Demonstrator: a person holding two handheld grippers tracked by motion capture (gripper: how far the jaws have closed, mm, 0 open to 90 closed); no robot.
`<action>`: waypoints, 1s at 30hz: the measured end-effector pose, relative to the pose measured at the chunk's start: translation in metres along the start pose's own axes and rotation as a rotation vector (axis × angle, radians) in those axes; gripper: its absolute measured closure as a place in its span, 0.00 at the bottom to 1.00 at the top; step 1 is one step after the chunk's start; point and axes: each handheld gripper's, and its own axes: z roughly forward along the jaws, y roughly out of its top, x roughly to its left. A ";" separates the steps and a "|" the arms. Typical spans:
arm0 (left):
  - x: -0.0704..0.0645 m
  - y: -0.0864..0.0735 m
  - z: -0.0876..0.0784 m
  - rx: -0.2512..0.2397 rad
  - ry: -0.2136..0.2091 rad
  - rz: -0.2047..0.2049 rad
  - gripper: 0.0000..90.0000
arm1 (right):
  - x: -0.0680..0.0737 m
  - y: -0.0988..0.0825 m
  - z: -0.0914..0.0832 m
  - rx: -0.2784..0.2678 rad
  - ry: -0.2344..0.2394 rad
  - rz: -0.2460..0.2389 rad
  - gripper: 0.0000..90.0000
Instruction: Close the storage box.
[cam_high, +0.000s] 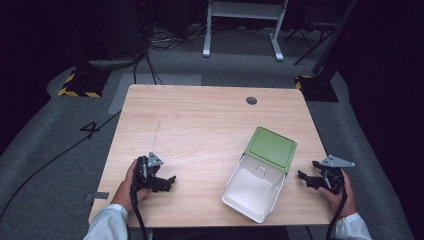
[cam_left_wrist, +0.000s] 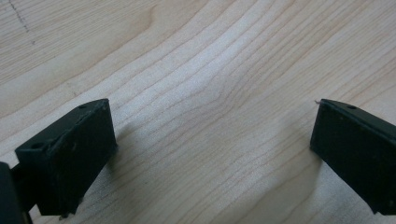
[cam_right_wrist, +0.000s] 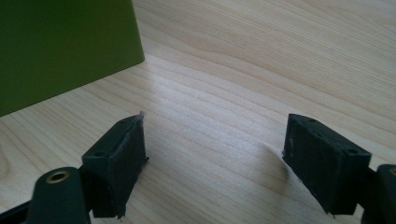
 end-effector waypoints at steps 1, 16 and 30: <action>0.000 0.000 0.000 -0.001 0.002 0.001 0.00 | 0.000 0.000 0.000 -0.001 0.000 0.000 0.23; 0.003 0.000 0.000 -0.001 -0.036 0.039 0.00 | -0.006 0.024 -0.048 -0.133 0.120 0.019 0.29; 0.003 -0.001 -0.001 -0.001 -0.034 0.040 0.00 | 0.062 0.085 -0.096 -0.212 0.240 -0.198 0.31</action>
